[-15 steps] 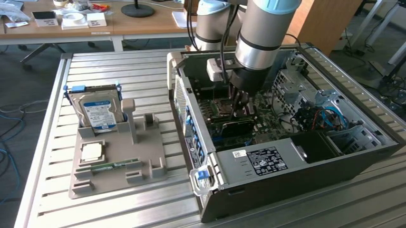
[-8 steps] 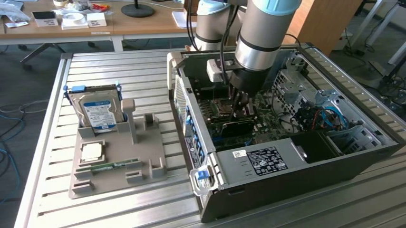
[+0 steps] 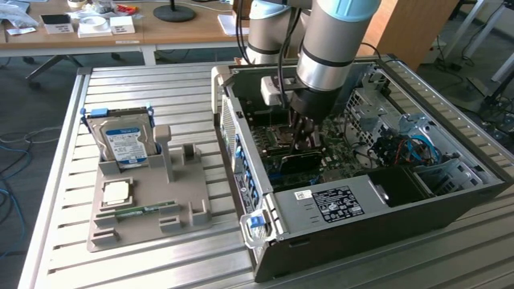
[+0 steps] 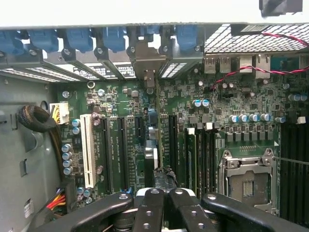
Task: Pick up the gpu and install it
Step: 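Press down on the gpu until it lock into place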
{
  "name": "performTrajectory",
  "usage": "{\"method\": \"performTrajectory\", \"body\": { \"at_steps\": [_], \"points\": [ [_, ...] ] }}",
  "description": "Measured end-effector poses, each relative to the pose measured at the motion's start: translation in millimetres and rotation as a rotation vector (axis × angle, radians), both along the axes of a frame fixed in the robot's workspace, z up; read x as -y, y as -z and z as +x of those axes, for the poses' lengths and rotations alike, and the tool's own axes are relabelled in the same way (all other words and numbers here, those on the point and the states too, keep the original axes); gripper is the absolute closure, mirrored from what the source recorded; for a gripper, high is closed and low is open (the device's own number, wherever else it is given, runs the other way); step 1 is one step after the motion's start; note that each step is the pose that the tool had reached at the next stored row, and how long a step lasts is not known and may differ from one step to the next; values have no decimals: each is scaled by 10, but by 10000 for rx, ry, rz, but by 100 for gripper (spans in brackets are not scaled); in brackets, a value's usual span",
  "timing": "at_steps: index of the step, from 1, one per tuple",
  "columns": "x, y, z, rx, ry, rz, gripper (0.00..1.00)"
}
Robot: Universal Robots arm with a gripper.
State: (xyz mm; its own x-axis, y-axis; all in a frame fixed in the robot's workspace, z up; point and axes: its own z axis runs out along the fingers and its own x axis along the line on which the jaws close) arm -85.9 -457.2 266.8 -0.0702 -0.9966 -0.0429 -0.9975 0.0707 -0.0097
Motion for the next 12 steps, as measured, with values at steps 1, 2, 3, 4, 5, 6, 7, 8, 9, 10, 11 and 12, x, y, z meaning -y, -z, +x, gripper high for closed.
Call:
{"method": "performTrajectory", "body": {
  "at_steps": [1,2,3,4,5,6,7,8,9,10,11,12],
  "points": [
    [0,7,0,0,0,0,89],
    [0,8,-1,-1,0,-3,89],
    [0,8,0,-1,0,-3,89],
    [1,8,-1,-2,0,-4,89],
    [1,8,0,-2,0,-3,89],
    [0,13,0,0,1,0,89],
    [0,19,0,1,0,2,89],
    [0,20,0,0,0,-2,89],
    [0,20,0,-1,1,-2,89],
    [0,20,-1,-1,0,-3,89],
    [0,20,0,-1,1,-3,89],
    [0,21,0,-2,1,-3,89]
  ]
}}
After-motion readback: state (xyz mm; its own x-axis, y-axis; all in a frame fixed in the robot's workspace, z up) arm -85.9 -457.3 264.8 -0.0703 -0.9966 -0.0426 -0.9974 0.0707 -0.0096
